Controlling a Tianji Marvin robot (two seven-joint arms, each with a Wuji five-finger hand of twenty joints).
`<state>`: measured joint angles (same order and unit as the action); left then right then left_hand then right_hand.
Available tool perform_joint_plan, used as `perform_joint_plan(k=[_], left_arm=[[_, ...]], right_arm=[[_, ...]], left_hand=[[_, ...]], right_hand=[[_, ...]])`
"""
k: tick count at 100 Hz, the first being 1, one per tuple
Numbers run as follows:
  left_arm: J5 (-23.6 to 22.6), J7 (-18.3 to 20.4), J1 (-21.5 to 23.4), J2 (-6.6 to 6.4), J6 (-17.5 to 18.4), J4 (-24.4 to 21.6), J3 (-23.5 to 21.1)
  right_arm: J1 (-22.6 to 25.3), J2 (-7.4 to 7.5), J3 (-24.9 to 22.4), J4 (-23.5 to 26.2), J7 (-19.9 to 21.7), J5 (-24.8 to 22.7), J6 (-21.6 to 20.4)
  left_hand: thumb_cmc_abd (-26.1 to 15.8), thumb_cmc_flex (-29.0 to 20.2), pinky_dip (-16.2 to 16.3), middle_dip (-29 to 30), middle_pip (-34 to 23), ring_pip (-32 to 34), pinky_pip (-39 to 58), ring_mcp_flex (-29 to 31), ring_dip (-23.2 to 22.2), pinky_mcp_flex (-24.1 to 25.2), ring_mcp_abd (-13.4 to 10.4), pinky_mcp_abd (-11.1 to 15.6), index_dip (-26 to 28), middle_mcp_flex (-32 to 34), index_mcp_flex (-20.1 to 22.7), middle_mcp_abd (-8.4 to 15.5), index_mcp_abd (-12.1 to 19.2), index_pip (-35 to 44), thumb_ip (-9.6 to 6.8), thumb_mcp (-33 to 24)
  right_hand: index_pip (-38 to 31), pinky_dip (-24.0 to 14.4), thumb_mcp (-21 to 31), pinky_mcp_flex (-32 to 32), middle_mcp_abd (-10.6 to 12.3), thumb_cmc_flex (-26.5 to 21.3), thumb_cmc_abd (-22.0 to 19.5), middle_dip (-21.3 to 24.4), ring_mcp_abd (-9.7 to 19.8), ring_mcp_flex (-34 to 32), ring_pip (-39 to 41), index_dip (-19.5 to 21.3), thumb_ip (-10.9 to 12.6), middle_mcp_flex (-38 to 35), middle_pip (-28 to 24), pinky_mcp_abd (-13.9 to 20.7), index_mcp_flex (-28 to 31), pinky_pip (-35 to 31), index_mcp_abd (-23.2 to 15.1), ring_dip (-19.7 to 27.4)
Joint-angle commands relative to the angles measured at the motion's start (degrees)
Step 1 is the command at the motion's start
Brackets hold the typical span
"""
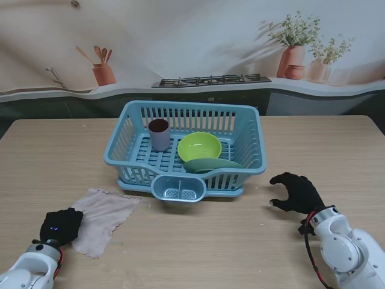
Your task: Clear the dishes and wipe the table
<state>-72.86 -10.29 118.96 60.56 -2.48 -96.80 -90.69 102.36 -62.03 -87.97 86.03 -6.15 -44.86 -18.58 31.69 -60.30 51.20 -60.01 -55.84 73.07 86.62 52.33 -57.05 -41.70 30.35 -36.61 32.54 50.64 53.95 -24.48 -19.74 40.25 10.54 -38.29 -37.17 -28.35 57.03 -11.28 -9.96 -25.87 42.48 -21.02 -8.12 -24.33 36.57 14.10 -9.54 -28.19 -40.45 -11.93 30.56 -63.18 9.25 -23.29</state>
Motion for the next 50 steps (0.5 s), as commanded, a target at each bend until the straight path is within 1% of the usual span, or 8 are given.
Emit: perform_joint_plan(k=[1,11,16,21,27,37,50], left_arm=[[0.1,-0.93,1.06,0.01,0.17,1.28,-0.96],[0.81,-3.63,1.48,0.26,0.78,2.08,-1.8],[1.05,-3.74,1.52,0.3,1.06,2.11,-1.9],[1.48,-2.93,1.4,0.31,1.25,1.8,-1.78],[1.96,-1.12,1.16,0.25,1.47,1.13,-1.45],[2.63,3.4,0.32,0.05,2.01,-0.36,-0.41],[5.08,11.31,-1.65,-0.27,2.01,-3.11,2.43]], right_arm=[[0.23,-0.04,0.1,0.32,0.85,-0.22,-0.12],[0.13,-0.02,0.1,0.25,0.88,-0.31,-0.26],[0.08,-0.01,0.1,0.19,0.88,-0.34,-0.33],[0.07,-0.02,0.1,0.17,0.83,-0.35,-0.34],[0.08,-0.03,0.1,0.18,0.75,-0.35,-0.33],[0.1,-0.04,0.08,0.2,0.69,-0.33,-0.37],[0.12,-0.07,0.06,0.18,0.59,-0.28,-0.36]], left_hand=[[-2.59,-4.37,1.29,-1.96,-1.19,1.51,3.31,0.89,-1.16,-1.2,2.53,-3.38,0.22,0.36,3.15,-2.12,-0.34,-0.04,-2.63,-2.38],[-2.81,-4.39,1.36,-2.07,-1.1,1.44,3.15,0.55,-1.22,-1.0,2.71,-3.38,0.35,0.36,3.1,-2.11,-0.36,-0.11,-2.58,-2.32],[-2.83,-4.34,1.39,-2.1,-1.08,1.47,3.1,0.52,-1.26,-0.96,2.66,-3.38,0.39,0.36,3.09,-2.1,-0.37,-0.13,-2.56,-2.24],[-2.88,-4.38,1.41,-2.14,-1.06,1.48,3.05,0.51,-1.28,-0.91,2.64,-3.38,0.41,0.32,3.08,-2.08,-0.35,-0.15,-2.57,-2.23],[-3.05,-4.39,1.44,-2.46,-1.04,1.39,2.79,0.19,-1.31,-0.57,2.51,-3.38,0.47,0.13,2.96,-1.98,-0.27,-0.26,-2.55,-2.01],[-3.32,-4.34,1.52,-3.04,-1.07,1.43,2.47,-0.04,-1.38,-0.23,2.17,-3.38,0.82,-0.11,2.81,-1.53,0.06,-0.23,-2.54,-1.62],[-3.36,-4.4,1.61,-3.44,-0.99,1.6,2.36,0.08,-1.43,-0.19,2.1,-3.38,0.99,-0.1,2.8,-1.59,0.16,-0.29,-2.6,-1.3]], right_hand=[[0.23,-0.04,-0.43,0.65,-0.12,-0.43,-1.37,0.67,-0.3,-0.15,0.28,0.58,1.22,0.05,0.79,1.05,0.09,-0.01,0.2,0.2],[0.22,-0.05,-0.43,0.64,-0.1,-0.4,-1.36,0.66,-0.33,-0.1,0.26,0.59,1.21,0.02,0.77,1.01,0.12,-0.01,0.16,0.2],[0.23,-0.06,-0.4,0.64,-0.08,-0.4,-1.38,0.66,-0.34,-0.14,0.28,0.58,1.22,0.01,0.76,1.04,0.08,-0.01,0.21,0.2],[0.23,-0.06,-0.38,0.64,-0.07,-0.44,-1.38,0.66,-0.31,-0.09,0.26,0.58,1.22,0.05,0.77,1.08,0.08,0.0,0.21,0.2],[0.23,-0.07,-0.38,0.64,-0.08,-0.43,-1.38,0.65,-0.33,-0.06,0.26,0.58,1.22,0.04,0.76,1.04,0.07,0.0,0.15,0.2],[0.24,-0.08,-0.38,0.61,-0.09,-0.46,-1.34,0.65,-0.31,-0.15,0.29,0.58,1.21,0.03,0.75,0.99,0.06,-0.01,0.16,0.2],[0.24,-0.08,-0.37,0.67,-0.09,-0.44,-1.35,0.67,-0.27,-0.13,0.26,0.58,1.21,0.01,0.77,1.03,0.1,0.03,0.17,0.21]])
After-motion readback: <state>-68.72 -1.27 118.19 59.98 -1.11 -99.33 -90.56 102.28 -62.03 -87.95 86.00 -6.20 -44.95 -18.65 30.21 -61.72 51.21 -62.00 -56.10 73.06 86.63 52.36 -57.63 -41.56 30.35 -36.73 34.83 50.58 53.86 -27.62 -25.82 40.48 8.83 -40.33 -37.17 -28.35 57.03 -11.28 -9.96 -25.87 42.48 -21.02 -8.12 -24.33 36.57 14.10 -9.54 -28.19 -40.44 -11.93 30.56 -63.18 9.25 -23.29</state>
